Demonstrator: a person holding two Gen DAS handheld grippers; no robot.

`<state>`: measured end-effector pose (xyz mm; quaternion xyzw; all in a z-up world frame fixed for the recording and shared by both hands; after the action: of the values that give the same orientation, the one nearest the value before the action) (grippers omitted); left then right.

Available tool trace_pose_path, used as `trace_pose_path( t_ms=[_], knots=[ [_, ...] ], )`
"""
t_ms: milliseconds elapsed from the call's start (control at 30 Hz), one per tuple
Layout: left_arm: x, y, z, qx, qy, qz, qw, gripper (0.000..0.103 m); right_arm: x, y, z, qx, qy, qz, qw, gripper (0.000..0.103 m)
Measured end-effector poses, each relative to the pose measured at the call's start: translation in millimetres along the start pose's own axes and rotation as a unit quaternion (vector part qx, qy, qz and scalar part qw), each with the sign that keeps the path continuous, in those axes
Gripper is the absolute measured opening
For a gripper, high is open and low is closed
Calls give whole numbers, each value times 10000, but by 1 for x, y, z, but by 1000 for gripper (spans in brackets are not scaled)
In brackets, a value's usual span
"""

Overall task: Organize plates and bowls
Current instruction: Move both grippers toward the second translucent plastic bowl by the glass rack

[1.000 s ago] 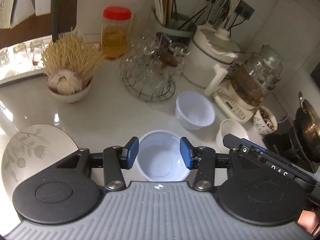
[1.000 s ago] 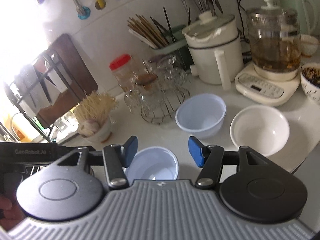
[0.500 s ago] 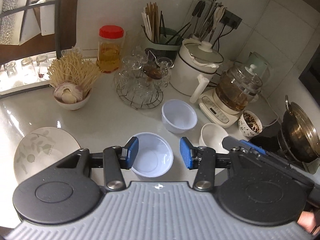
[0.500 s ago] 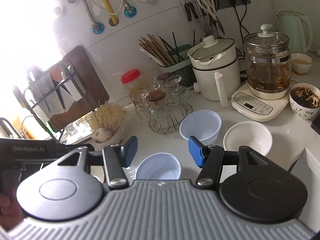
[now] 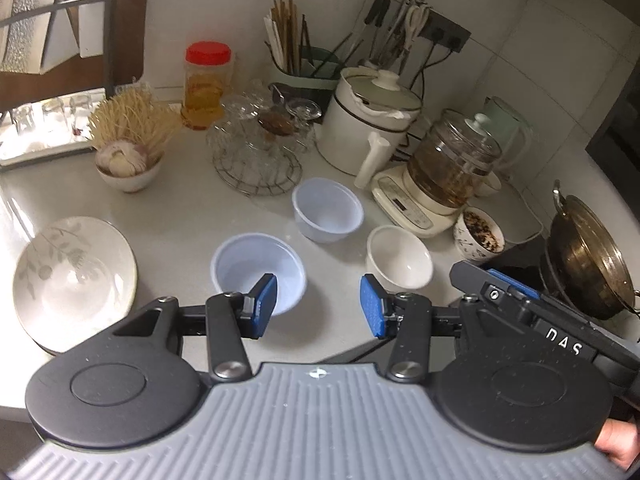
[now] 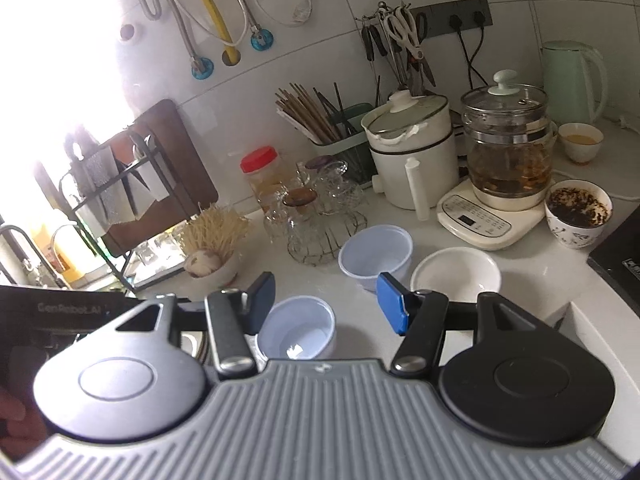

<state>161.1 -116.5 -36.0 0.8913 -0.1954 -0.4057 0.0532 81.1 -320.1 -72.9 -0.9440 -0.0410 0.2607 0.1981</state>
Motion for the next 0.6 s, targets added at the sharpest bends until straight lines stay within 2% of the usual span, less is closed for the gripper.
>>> trace_pose_path(
  t_ms=[333, 600],
  knots=[
    [24, 23, 1, 110, -153, 236, 9995, 55, -4, 22, 4, 121, -79, 227, 9996, 60],
    [82, 28, -28, 229, -398, 562, 9974, 57, 24, 43, -6, 343, -115, 481, 9982, 60]
  ],
)
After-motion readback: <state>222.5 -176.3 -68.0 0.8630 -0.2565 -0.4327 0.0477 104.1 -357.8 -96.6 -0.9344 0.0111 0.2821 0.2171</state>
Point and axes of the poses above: each gripper's, at about its wrist camera, not at the fingertips, and x roughly the way its jaws point, y to its right, z to its underside, the point moved 2 cm from there along x, roughly the way its jaws point, and after that the axes turned 4 degrees about x, right-handed, at the moved point
